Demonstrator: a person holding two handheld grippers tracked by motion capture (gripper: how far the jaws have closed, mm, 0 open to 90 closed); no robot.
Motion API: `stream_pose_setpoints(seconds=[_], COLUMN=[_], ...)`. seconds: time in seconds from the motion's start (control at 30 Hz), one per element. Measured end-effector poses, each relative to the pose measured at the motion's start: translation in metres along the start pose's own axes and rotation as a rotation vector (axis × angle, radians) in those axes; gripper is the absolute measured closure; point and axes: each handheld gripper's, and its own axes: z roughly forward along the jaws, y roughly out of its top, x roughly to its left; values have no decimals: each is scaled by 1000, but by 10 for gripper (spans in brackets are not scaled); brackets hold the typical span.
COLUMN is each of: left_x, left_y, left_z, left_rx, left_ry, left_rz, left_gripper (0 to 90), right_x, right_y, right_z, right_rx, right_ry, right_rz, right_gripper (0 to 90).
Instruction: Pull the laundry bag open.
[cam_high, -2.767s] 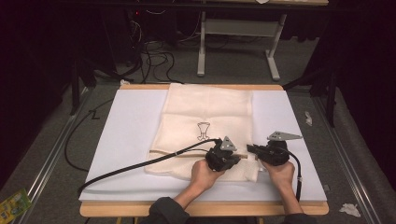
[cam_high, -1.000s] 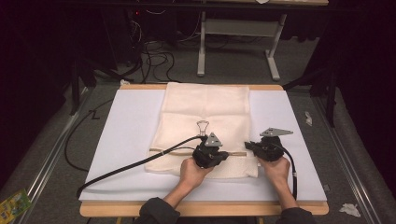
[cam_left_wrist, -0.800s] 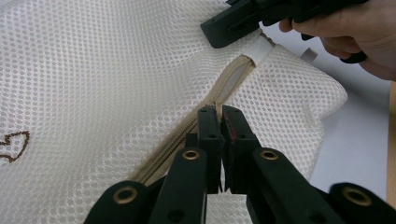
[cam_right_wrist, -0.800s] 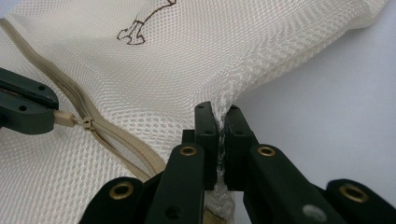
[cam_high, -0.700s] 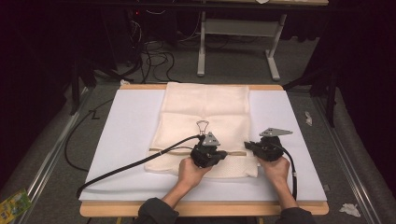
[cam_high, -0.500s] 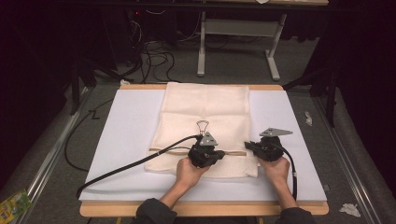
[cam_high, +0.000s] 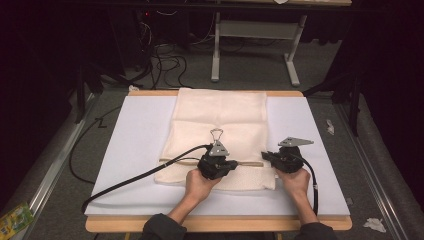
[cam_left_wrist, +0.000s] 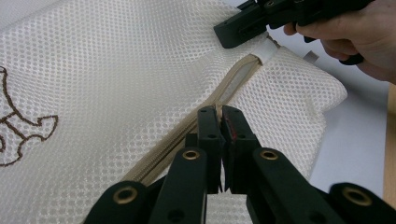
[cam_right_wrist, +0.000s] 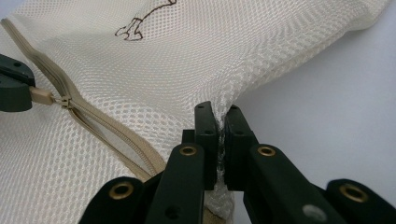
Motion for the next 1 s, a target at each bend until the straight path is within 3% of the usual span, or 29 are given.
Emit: stream_pose_setpoints(seconds=[1.0], left_x=[14], left_y=[-8], left_z=[-28], left_rx=[-47], left_ry=[23], left_rz=[-29], left_gripper=[871], right_x=[-1], right_y=[-2], right_z=[0], right_rx=[-2], right_ry=[-1], right_rz=[7], right_gripper=[879])
